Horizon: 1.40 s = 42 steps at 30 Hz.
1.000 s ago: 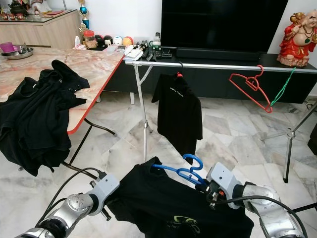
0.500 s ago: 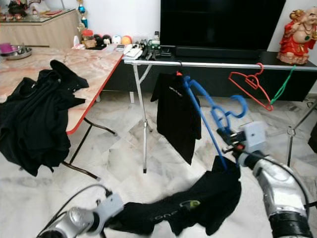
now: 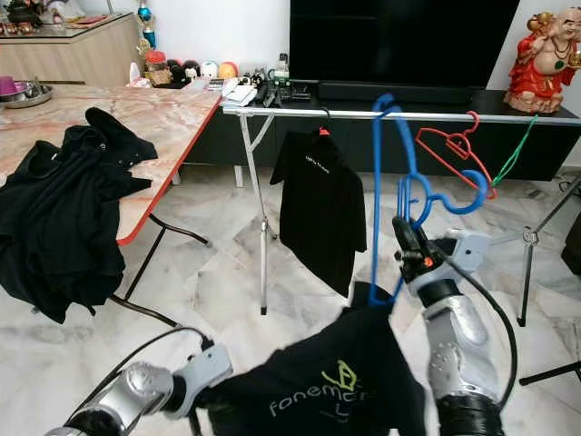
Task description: Hang hanger
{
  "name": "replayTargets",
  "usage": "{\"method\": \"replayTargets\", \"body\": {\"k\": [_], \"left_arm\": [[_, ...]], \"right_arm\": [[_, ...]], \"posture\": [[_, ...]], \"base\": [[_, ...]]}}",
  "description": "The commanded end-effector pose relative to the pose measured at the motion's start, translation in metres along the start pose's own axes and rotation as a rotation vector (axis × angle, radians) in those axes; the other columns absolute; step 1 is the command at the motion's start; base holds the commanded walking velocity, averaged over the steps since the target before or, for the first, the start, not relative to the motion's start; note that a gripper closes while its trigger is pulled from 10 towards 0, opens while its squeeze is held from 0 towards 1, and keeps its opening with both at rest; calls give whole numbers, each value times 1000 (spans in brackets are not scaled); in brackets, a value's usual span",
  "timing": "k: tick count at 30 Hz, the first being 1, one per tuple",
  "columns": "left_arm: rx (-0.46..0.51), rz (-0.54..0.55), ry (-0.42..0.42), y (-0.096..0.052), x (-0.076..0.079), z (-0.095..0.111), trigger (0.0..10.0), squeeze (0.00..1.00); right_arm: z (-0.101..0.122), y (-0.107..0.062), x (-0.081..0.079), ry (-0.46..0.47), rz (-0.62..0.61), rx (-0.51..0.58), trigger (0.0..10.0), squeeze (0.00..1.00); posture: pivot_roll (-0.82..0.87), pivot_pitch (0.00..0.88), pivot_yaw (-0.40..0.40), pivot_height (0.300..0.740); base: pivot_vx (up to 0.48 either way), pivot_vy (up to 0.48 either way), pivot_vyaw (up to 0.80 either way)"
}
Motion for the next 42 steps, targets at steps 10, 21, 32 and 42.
{"method": "replayTargets", "body": {"k": [10,21,32,42], "left_arm": [[175,-74,-104,-4,4,23,0,0],[578,-306,-208,-29,22,97,0,0],[718,-336,-286,-50,23,118,0,0],[704,-420,-288,-54,41,121,0,0]], "right_arm": [[-66,-29,-25,-41,209,-247,10000,0],[-42,-20,-18,582,102,116,10000,0],[-36,-20,26,-120,-326,16,10000,0],[-29,-34,45,-585,-510,-32,10000,0]], "posture": [[-11,27,-22,740],[13,32,-2,740],[30,33,0,740],[29,36,1,740]], "base": [[0,0,0],[0,0,0],[0,0,0],[0,0,0]]}}
Point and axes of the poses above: a point about 5 cm out from each wrist's last joint towards the gripper, its own y axis pointing out of the wrist towards the gripper, its own z axis along the axis of the wrist's last joint, x = y × z, the point moved 3 cm from there along y, pointing out of the wrist towards the gripper, and after that the axes turned 3 degrees about -y, right-handed, at the moved point
